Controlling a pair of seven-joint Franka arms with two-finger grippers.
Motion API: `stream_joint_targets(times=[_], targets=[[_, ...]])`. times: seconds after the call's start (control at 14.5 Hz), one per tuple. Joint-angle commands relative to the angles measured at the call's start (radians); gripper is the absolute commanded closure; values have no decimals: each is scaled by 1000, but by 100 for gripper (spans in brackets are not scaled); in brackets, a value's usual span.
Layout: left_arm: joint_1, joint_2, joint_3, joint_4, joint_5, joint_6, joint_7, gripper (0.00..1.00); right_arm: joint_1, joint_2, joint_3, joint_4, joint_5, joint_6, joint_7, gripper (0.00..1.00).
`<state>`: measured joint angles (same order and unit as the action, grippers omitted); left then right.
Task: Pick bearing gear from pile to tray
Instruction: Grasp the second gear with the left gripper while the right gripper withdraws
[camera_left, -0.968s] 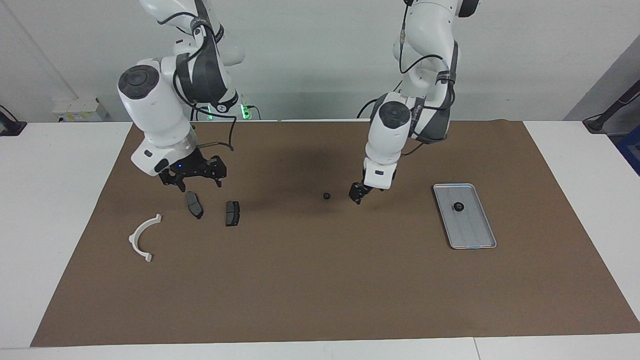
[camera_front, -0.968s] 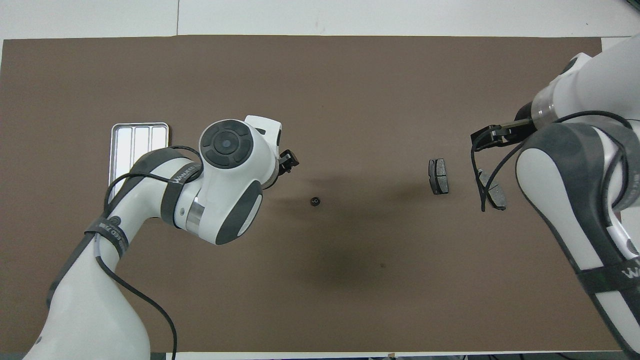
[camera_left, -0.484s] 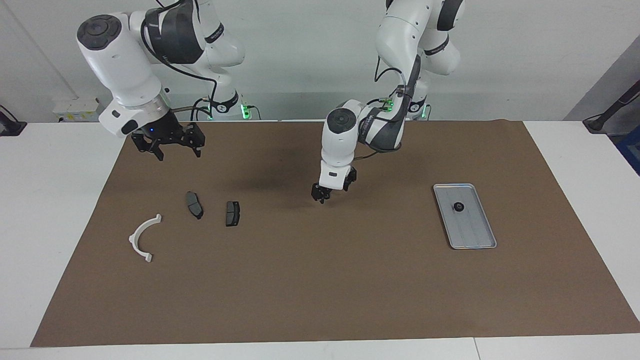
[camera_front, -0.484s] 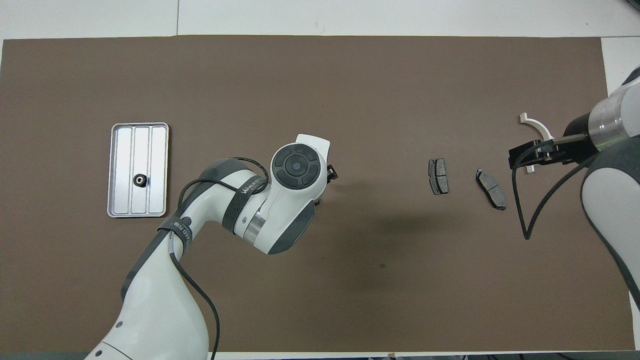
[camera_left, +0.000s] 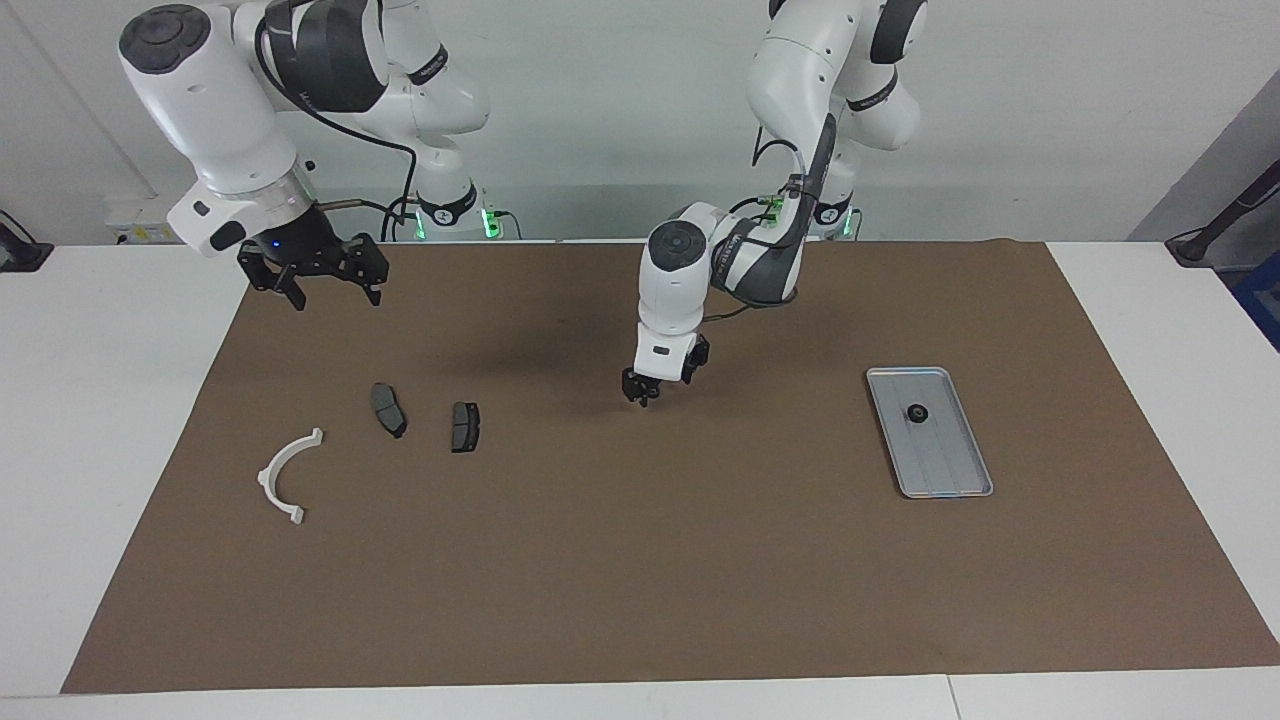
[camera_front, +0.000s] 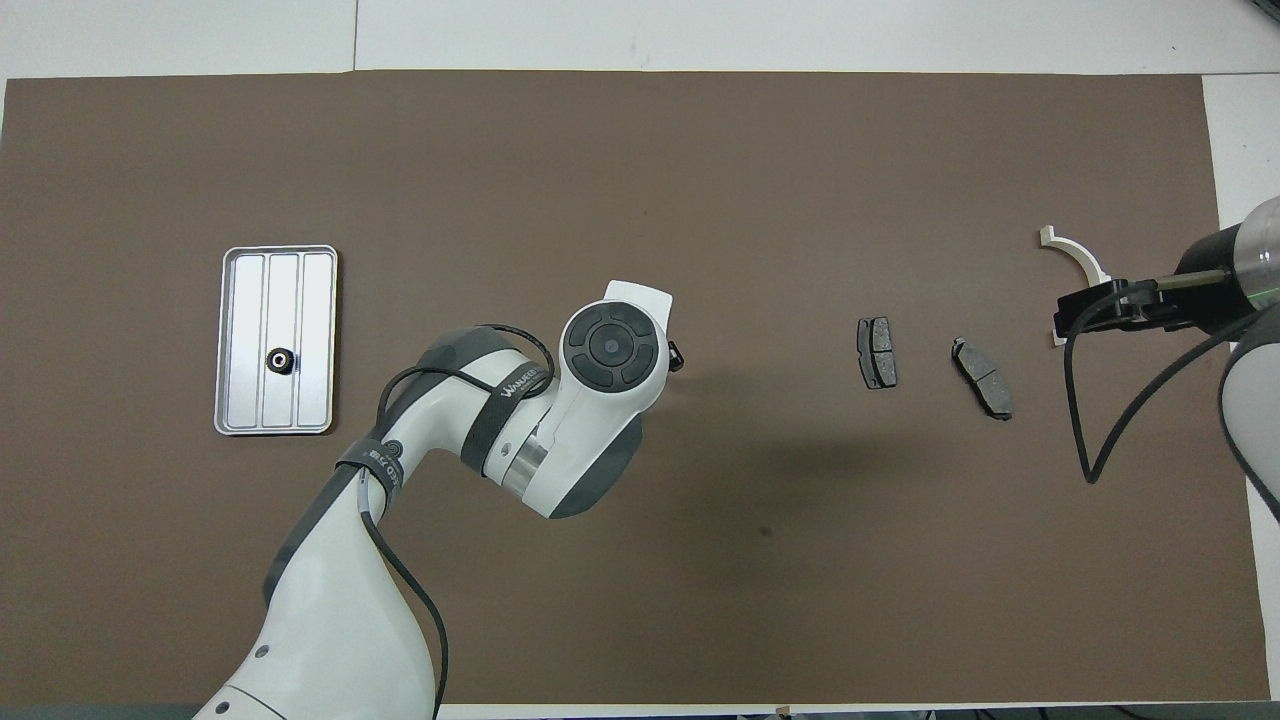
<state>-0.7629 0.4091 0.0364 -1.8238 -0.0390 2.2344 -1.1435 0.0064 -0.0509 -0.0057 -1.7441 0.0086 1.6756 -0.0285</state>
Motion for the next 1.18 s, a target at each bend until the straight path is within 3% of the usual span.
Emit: stream_joint_targets(times=[0.0,0.41,0.76,0.9,1.04,1.11], targets=[[-33,-1,17,-46,-4,54,-27,9,-17,-35,10,-14,-18,-16,-14,0],[-36,-1,17,-61,-4,71,-39,16,-28,-35,12,-9,-18,10,-19,0],[-38,-3,17,-80,-4,93,-51,31,-72,-33,20,-2,-18,1,-27,0],[-36,-3,17,-78,-4,93,-51,53,-71,-30,18,17,-9,-2,-37,0],[-36,-3,17,-78,-4,85,-51,90,-63,-33,16,20,-9,-32,-41,0],[-36,-4,17,-77,-4,77,-51,100,-62,-33,15,28,-9,-46,-41,0]])
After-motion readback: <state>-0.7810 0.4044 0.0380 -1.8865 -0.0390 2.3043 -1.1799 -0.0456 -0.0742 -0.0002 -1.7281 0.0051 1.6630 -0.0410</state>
